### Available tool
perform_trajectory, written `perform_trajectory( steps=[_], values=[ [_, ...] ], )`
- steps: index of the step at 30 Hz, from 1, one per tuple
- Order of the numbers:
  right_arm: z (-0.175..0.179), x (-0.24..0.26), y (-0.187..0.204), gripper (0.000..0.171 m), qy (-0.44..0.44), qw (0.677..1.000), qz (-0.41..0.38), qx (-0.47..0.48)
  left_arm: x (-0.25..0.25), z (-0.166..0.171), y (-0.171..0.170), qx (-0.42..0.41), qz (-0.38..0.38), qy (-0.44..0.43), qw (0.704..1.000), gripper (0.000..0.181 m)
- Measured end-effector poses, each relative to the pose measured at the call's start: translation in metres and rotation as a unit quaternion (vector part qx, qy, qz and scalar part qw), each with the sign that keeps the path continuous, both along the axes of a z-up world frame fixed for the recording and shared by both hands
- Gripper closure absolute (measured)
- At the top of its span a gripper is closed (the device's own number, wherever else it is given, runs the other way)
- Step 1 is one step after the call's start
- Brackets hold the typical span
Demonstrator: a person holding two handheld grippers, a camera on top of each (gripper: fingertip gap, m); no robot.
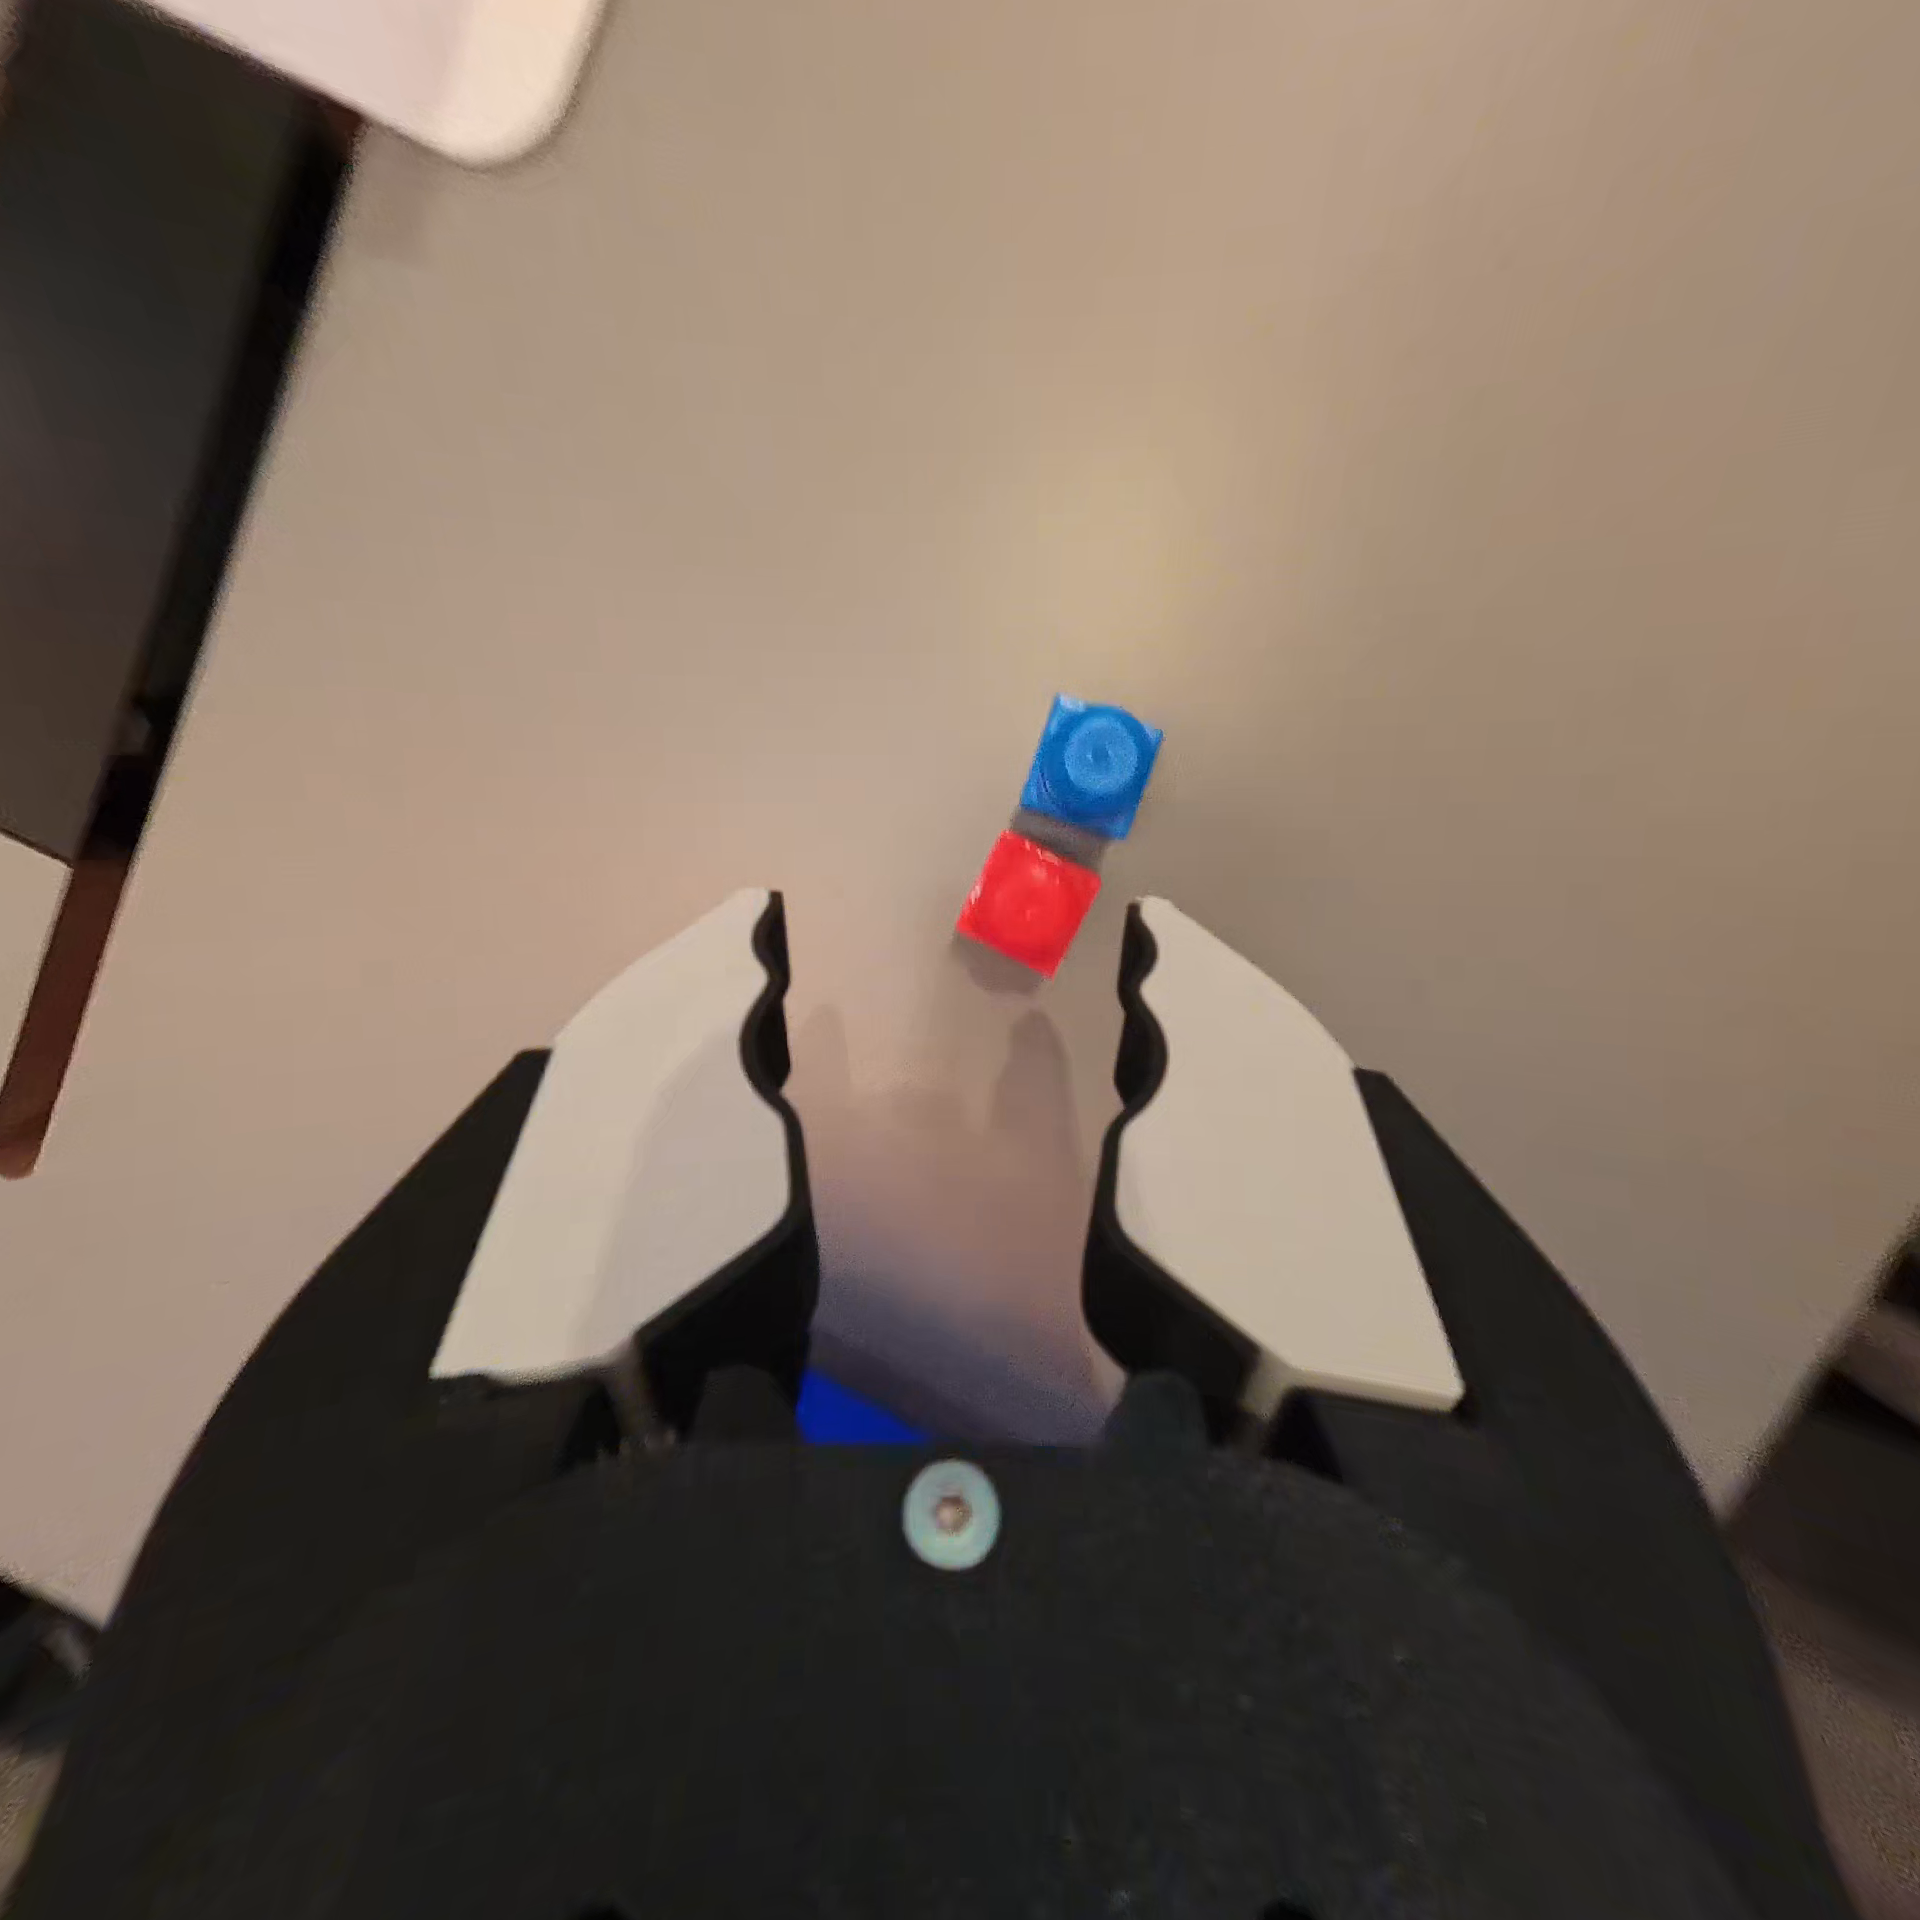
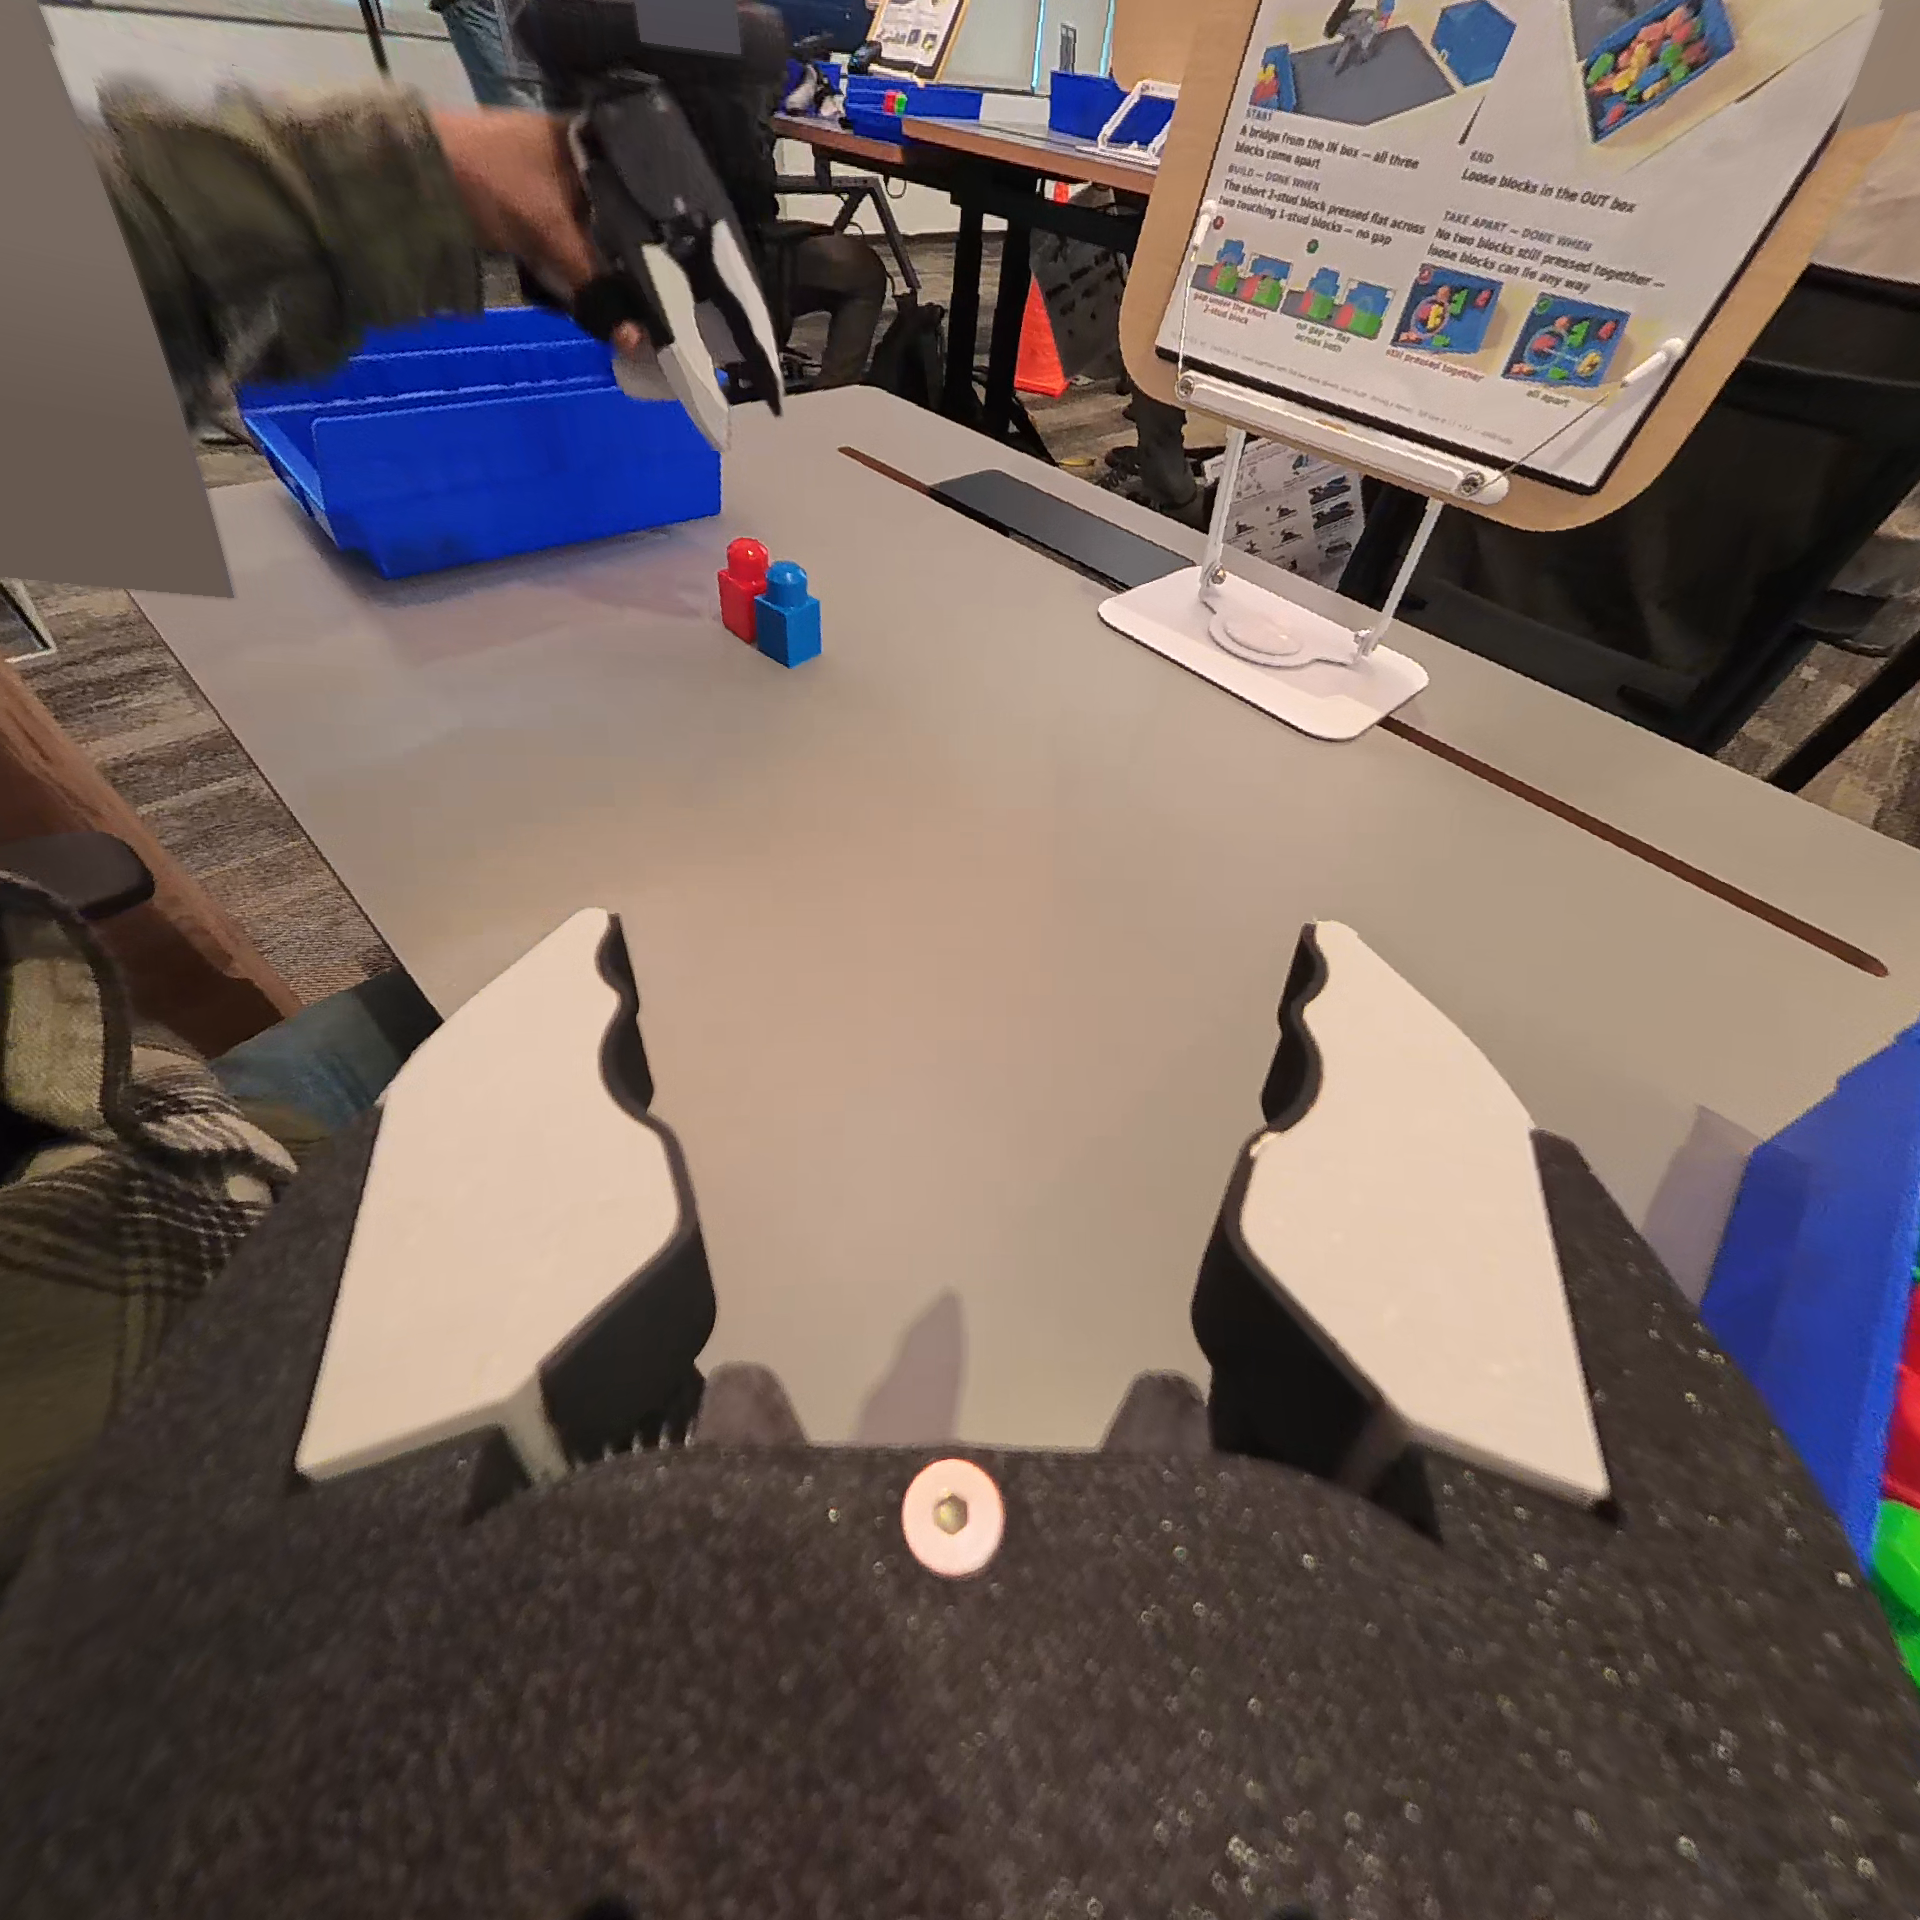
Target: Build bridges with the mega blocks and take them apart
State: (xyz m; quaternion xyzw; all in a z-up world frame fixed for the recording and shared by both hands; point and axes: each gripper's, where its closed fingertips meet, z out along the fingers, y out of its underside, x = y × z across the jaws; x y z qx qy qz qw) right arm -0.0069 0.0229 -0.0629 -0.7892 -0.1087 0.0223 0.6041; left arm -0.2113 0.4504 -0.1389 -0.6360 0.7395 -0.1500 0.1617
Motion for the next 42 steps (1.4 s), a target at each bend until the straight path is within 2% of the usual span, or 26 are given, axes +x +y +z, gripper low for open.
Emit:
perform_trajectory(
  steps=[1,3,5,10,16,20,25,38,42],
  values=[
    [0.0,-0.001,0.001,0.055,0.0,1.0,0.002,0.0,0.003,-0.001,-0.001,0.005,0.006,-0.039,0.999,0.121],
    [0.001,-0.003,0.004,0.055,-0.001,1.0,0.005,-0.001,0.004,-0.01,-0.006,0.008,0.012,-0.097,0.995,0.122],
    [0.001,-0.004,0.007,0.055,-0.003,1.0,0.009,-0.003,-0.004,-0.028,-0.009,0.015,0.02,-0.105,0.994,0.121],
    [0.005,-0.008,0.013,0.055,-0.009,1.0,0.015,-0.006,-0.028,-0.073,-0.01,0.023,0.018,-0.036,0.999,0.121],
    [0.004,-0.011,0.015,0.055,-0.012,1.0,0.017,-0.011,-0.035,-0.097,-0.006,0.022,0.005,0.026,0.999,0.13],
    [0.005,-0.01,0.013,0.055,-0.014,1.0,0.012,-0.011,-0.034,-0.104,-0.001,0.026,0.003,0.041,0.999,0.15],
    [0.006,-0.009,0.012,0.056,-0.013,1.0,0.01,-0.011,-0.031,-0.108,-0.007,0.021,-0.009,0.048,0.999,0.162],
    [0.004,-0.011,0.012,0.057,-0.013,1.0,0.016,-0.013,-0.029,-0.114,-0.015,0.014,-0.023,0.065,0.998,0.16],
    [0.003,-0.011,0.012,0.057,-0.011,1.0,0.017,-0.014,-0.033,-0.114,-0.014,0.009,-0.028,0.067,0.997,0.151]
  ],
)
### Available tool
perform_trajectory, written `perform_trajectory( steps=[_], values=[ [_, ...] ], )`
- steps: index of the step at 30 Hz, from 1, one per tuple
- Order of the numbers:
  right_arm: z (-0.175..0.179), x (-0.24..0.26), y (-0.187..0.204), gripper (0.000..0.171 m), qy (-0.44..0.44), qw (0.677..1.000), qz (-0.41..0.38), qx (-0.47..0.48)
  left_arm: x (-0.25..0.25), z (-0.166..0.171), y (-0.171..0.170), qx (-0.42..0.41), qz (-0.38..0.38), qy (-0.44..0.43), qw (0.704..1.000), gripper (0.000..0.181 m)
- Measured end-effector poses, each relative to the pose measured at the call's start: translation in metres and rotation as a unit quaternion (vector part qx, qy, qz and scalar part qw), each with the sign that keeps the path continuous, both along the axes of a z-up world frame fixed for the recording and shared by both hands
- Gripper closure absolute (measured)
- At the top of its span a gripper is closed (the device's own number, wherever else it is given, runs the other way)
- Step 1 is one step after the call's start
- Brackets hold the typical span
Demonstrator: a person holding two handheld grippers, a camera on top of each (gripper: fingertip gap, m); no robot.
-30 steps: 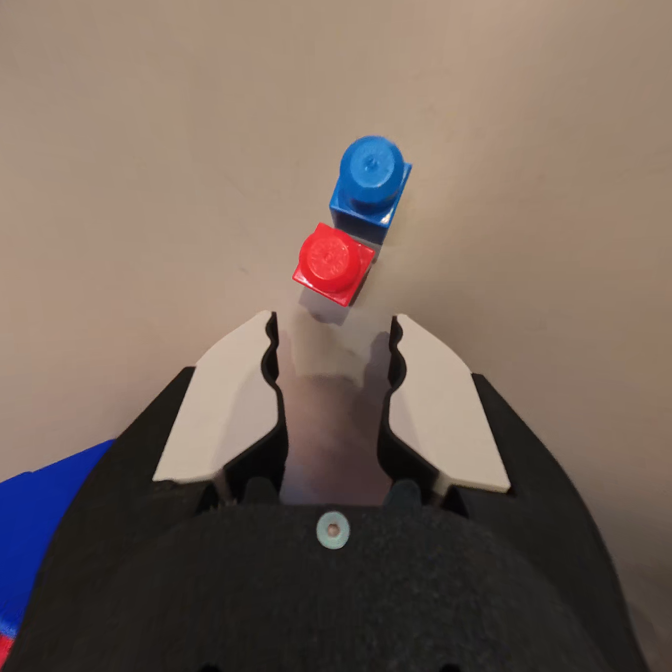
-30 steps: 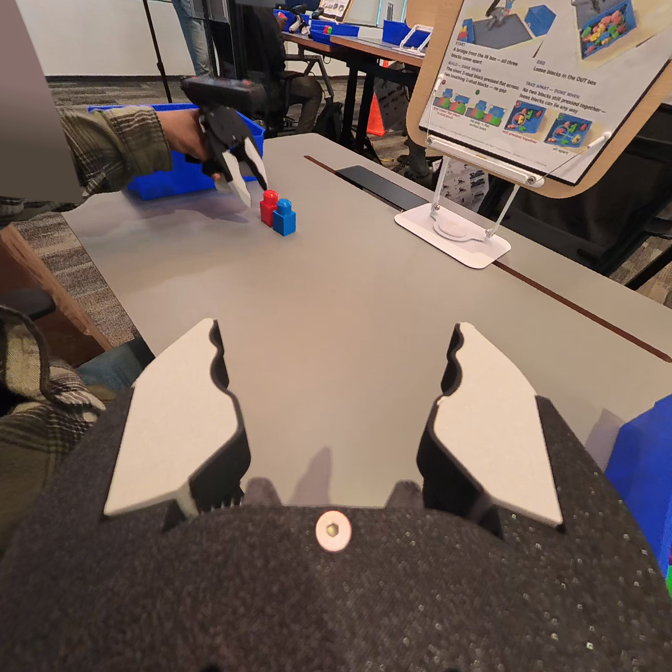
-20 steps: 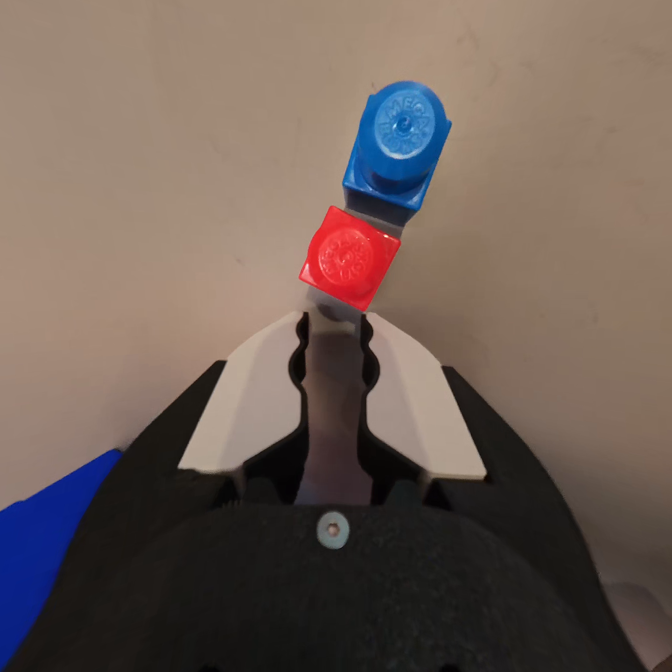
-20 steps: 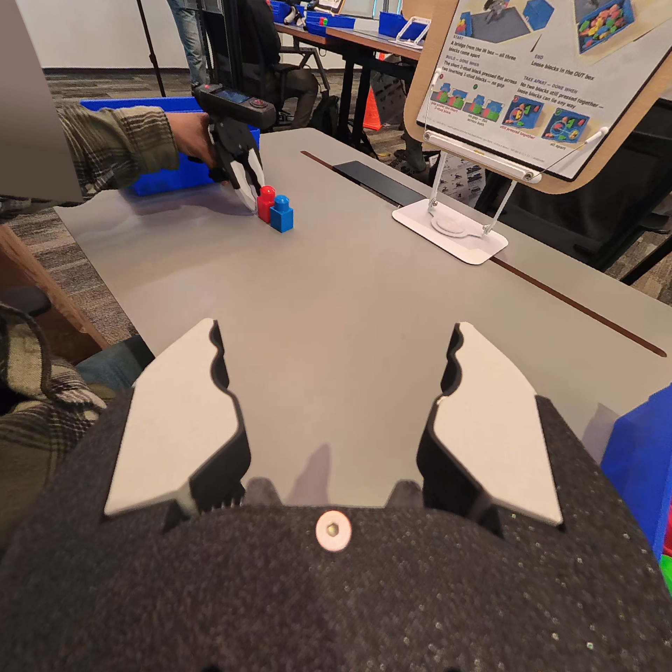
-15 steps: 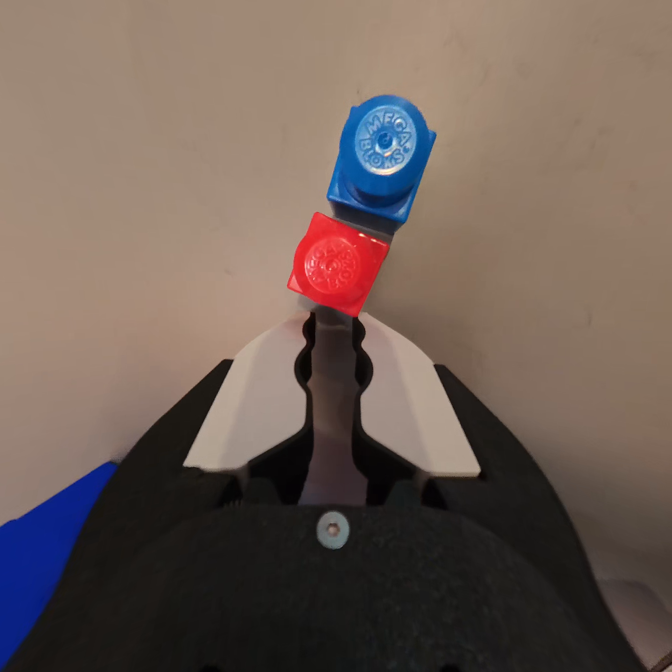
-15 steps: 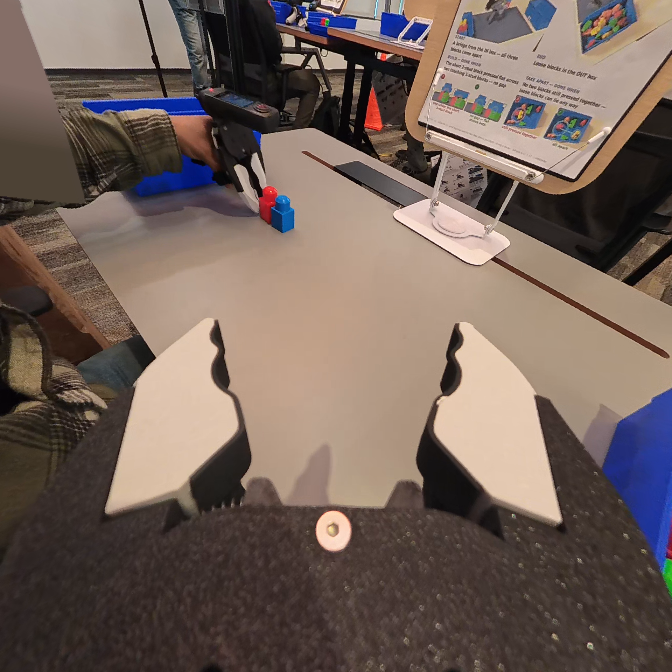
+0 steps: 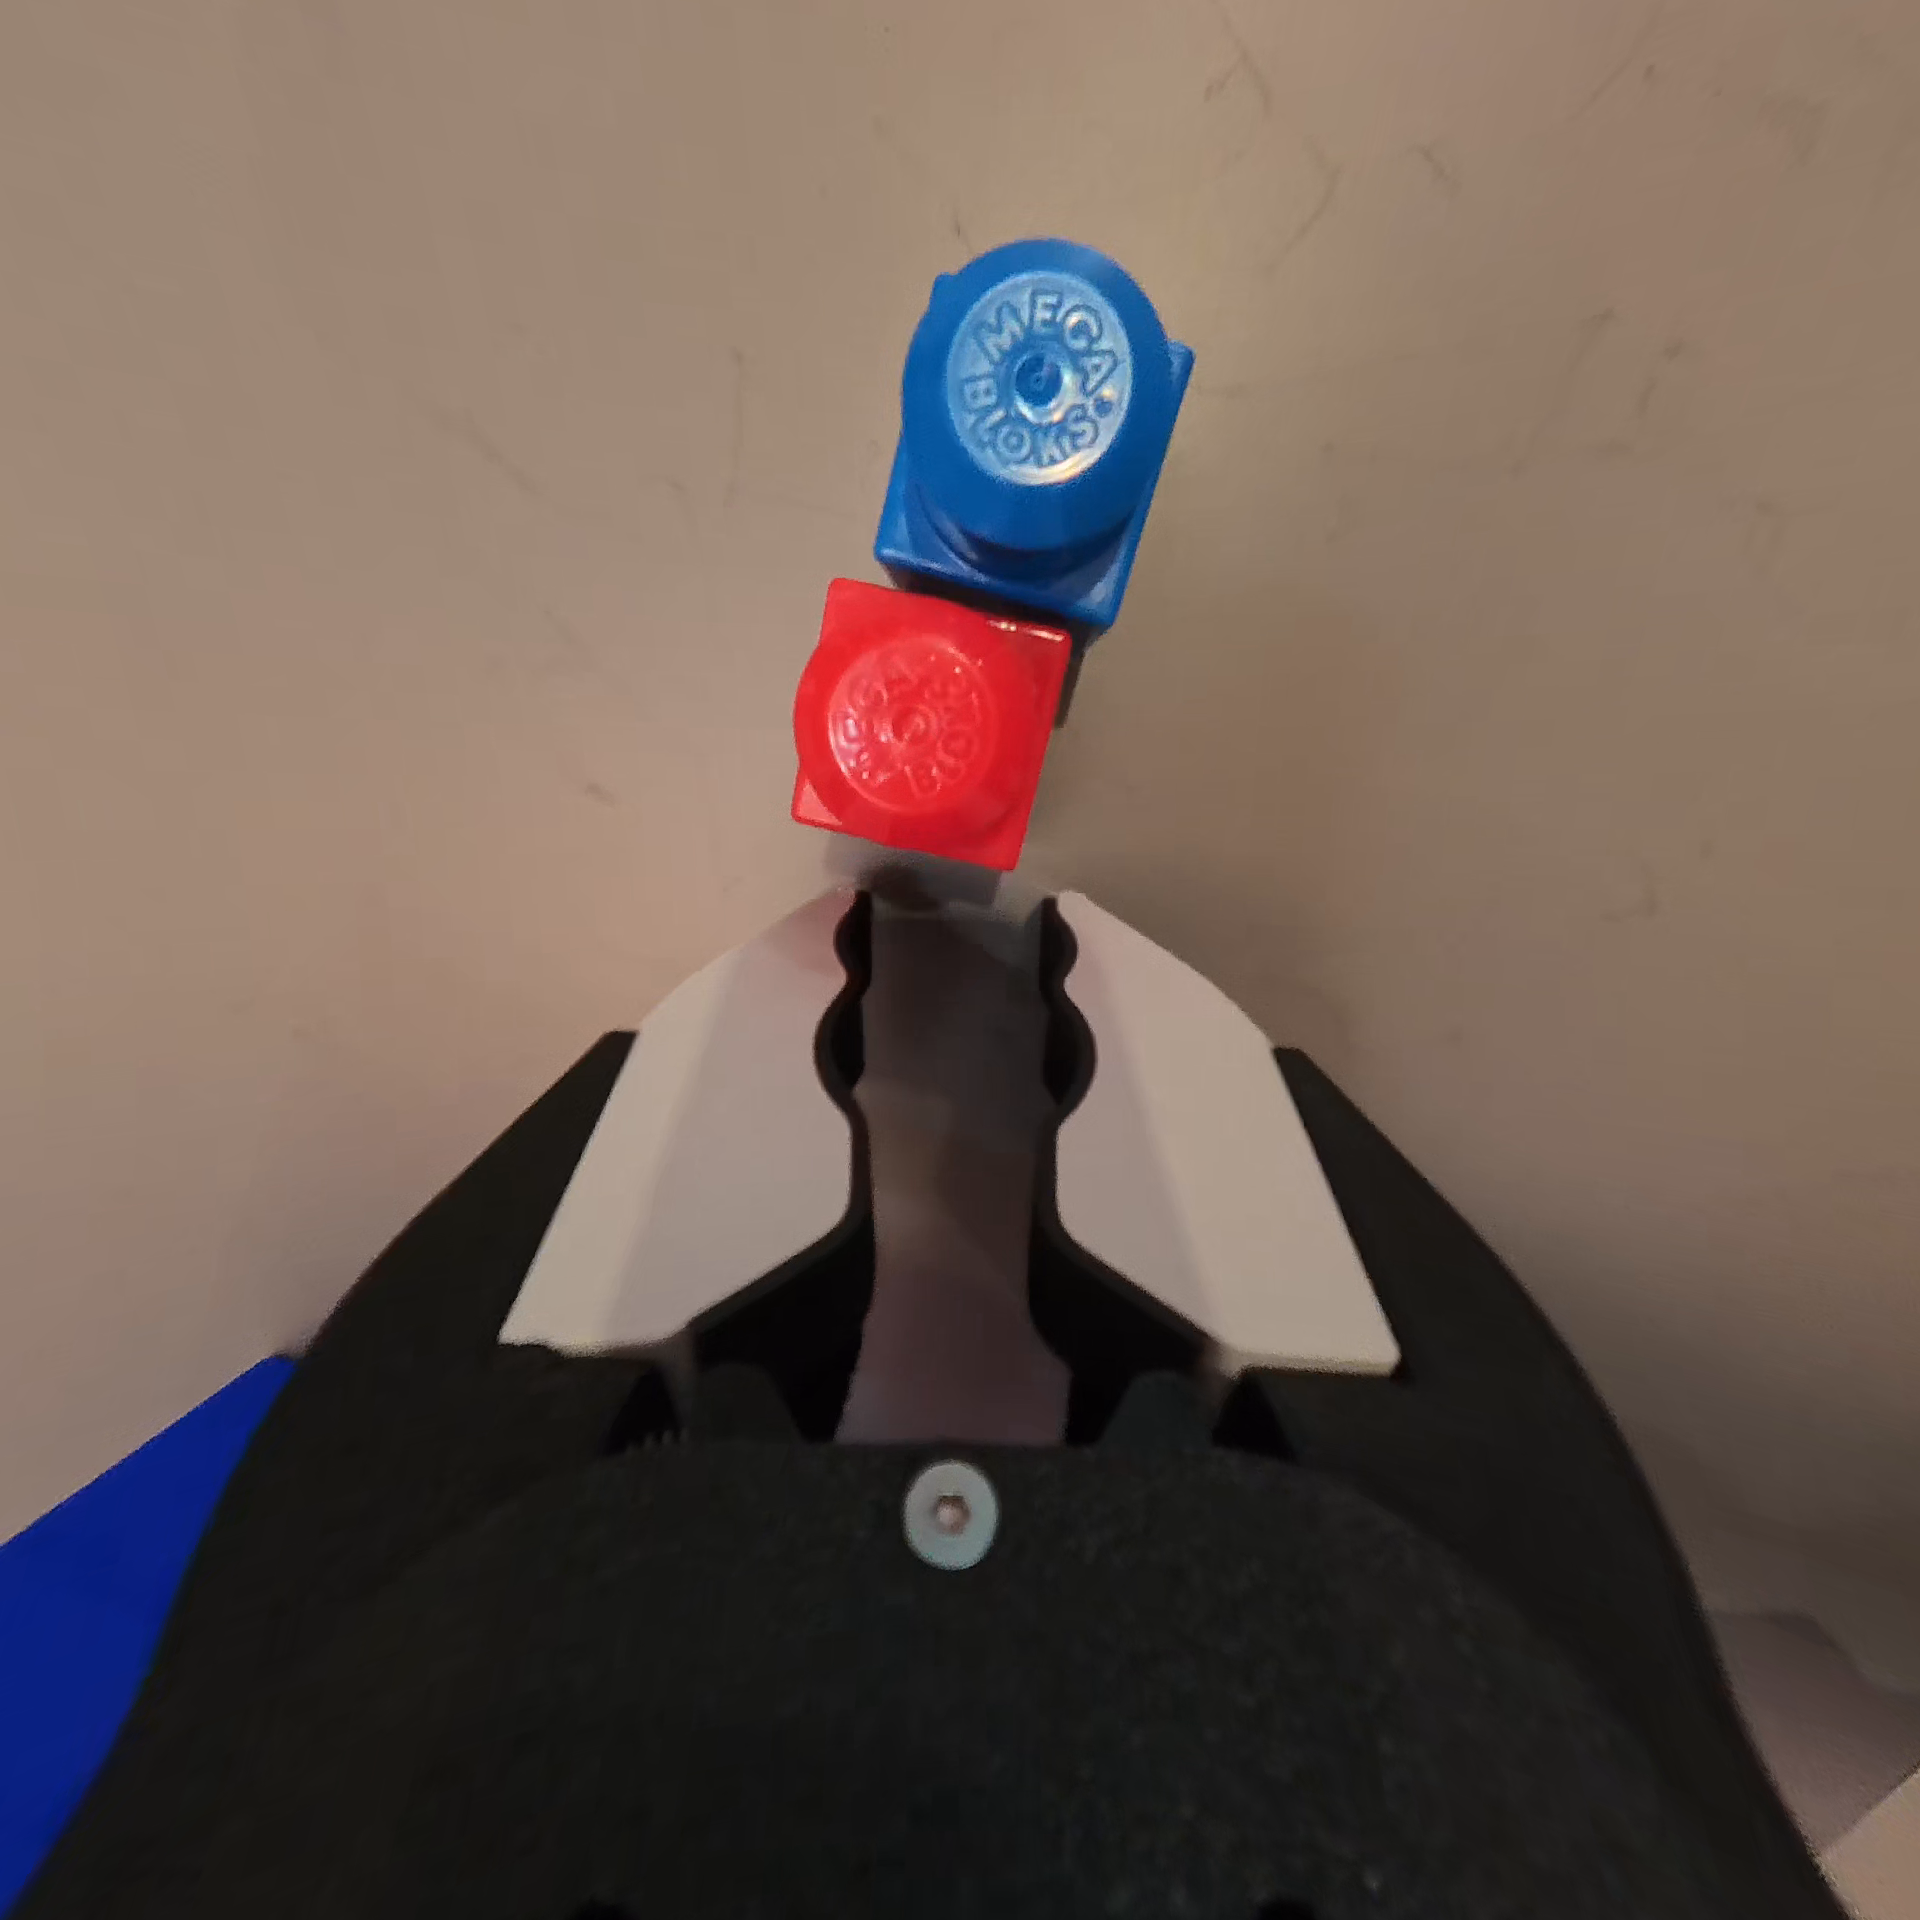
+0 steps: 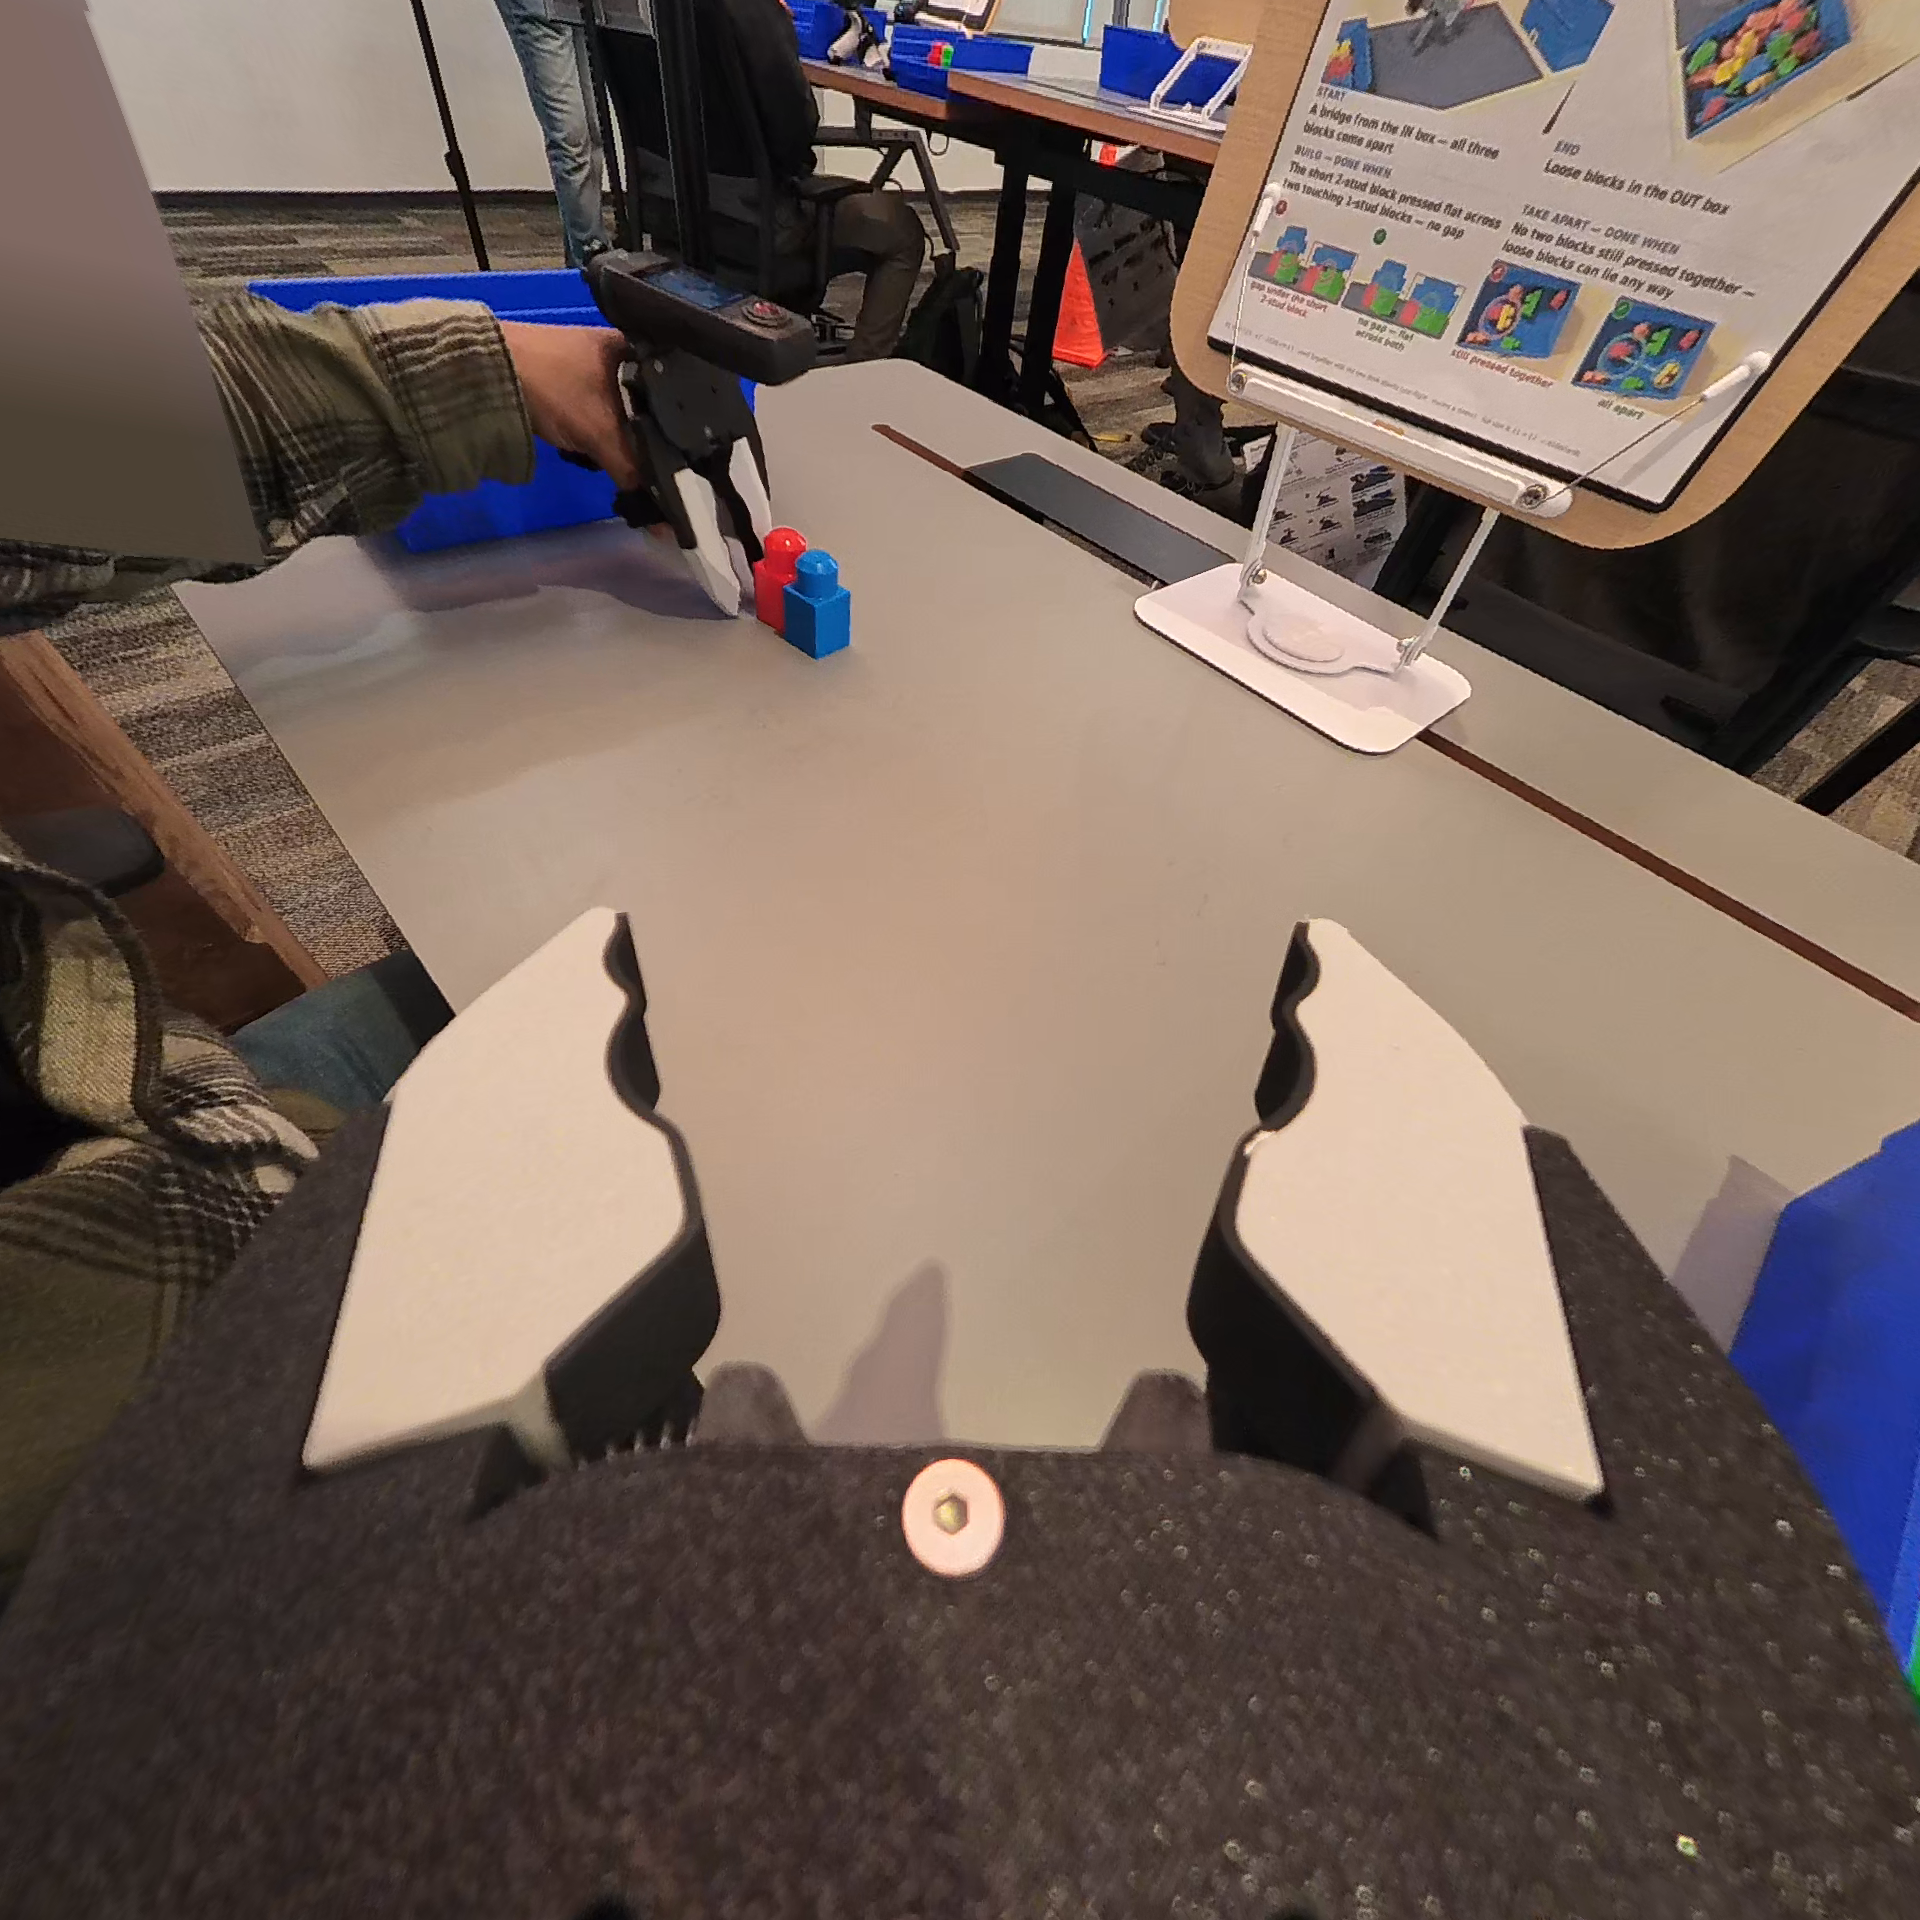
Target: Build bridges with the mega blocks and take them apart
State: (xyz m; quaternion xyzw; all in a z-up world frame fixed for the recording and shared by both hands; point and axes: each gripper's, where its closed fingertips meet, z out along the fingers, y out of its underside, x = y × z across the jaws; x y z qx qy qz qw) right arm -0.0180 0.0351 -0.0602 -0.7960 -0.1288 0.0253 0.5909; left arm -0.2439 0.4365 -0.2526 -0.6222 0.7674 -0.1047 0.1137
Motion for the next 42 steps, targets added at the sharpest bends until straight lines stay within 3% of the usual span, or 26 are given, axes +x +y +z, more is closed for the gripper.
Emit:
perform_trajectory(
  steps=[10,17,29,33,37,42],
  values=[
    [0.001,-0.002,0.0,0.057,-0.003,1.0,0.001,-0.001,0.023,0.009,-0.001,0.005,-0.033,-0.044,0.998,0.125],
    [0.002,0.0,-0.002,0.057,-0.005,1.0,-0.003,-0.002,0.026,0.001,-0.007,0.006,-0.052,-0.03,0.998,0.145],
    [0.001,-0.002,-0.001,0.057,-0.004,1.0,0.0,-0.003,0.028,0.001,-0.007,0.011,-0.056,-0.021,0.998,0.144],
    [0.0,-0.001,-0.001,0.055,-0.002,1.0,-0.002,-0.001,0.024,0.002,-0.005,0.015,-0.043,-0.015,0.999,0.132],
    [-0.002,0.0,0.001,0.055,0.002,1.0,0.001,-0.001,0.009,0.031,-0.002,0.016,-0.012,-0.033,0.999,0.123],
    [-0.004,-0.004,0.01,0.055,0.003,1.0,0.014,-0.002,-0.042,0.128,0.023,0.069,0.076,-0.101,0.99,0.129]
  ],
)
